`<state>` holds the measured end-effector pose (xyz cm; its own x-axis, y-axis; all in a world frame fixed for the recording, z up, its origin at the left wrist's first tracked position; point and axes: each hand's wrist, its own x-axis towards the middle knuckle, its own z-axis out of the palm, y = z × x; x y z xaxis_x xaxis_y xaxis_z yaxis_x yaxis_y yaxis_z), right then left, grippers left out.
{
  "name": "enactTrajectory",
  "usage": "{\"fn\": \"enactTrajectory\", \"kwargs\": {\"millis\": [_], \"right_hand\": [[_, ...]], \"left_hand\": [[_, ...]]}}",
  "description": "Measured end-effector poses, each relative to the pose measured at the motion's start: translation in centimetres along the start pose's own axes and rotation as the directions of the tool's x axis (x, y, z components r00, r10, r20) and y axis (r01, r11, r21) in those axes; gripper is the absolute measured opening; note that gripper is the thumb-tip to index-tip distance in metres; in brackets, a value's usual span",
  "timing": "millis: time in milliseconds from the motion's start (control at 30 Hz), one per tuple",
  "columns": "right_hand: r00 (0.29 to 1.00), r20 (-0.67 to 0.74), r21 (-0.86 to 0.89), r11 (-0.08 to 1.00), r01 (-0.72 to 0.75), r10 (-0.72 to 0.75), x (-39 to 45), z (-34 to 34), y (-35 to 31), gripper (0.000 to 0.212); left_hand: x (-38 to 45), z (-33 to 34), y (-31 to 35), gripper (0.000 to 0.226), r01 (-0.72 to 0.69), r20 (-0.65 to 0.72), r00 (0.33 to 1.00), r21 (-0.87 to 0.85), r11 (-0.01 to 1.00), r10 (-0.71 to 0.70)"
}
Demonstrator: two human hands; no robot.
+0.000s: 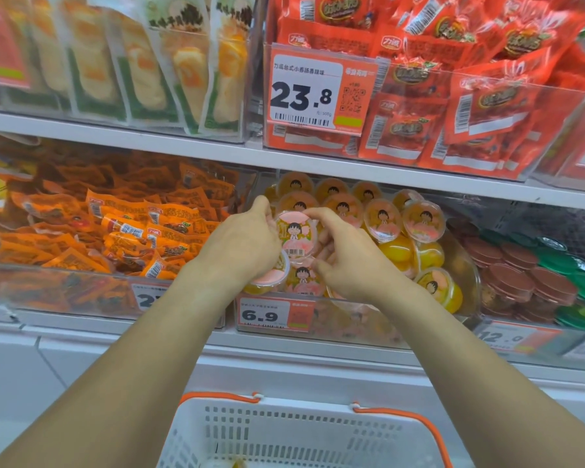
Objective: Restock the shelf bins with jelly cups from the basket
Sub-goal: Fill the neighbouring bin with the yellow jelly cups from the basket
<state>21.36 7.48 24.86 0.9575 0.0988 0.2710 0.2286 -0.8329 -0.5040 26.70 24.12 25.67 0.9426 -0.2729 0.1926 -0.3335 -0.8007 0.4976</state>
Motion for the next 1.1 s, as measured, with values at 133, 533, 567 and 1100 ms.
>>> {"fn": "enactTrajectory", "kwargs": {"millis": [133,533,567,1100], "right_hand": [[0.997,-0.062,0.029,0.999,-0.034,0.036,0.7,0.1,0.1,0.036],[0.936,-0.056,0.406,0.865,-0.296,0.347,1.6,1.0,0.5,0.017],[0.941,-0.053,0.368,0.883,-0.293,0.334,1.6,0.9,0.3,0.017],[0.885,-0.446,0.196,0.980,-0.045,0.130,-2.0,0.0,-1.3,0.012]], "left_hand": [[0.0,0.0,0.0,0.011,-0.035,-0.030,0.999,-0.045,0.998,0.034],[-1.7,-0.3,-0.8,0.035,-0.055,0.006,0.998,-0.038,0.998,0.055],[-1.8,-0.2,-0.7,0.036,-0.062,0.001,0.998,-0.037,0.997,0.063],[-7.6,-2.1,1.2,0.022,0.354,0.356,0.932,-0.854,0.381,-0.068]]}}
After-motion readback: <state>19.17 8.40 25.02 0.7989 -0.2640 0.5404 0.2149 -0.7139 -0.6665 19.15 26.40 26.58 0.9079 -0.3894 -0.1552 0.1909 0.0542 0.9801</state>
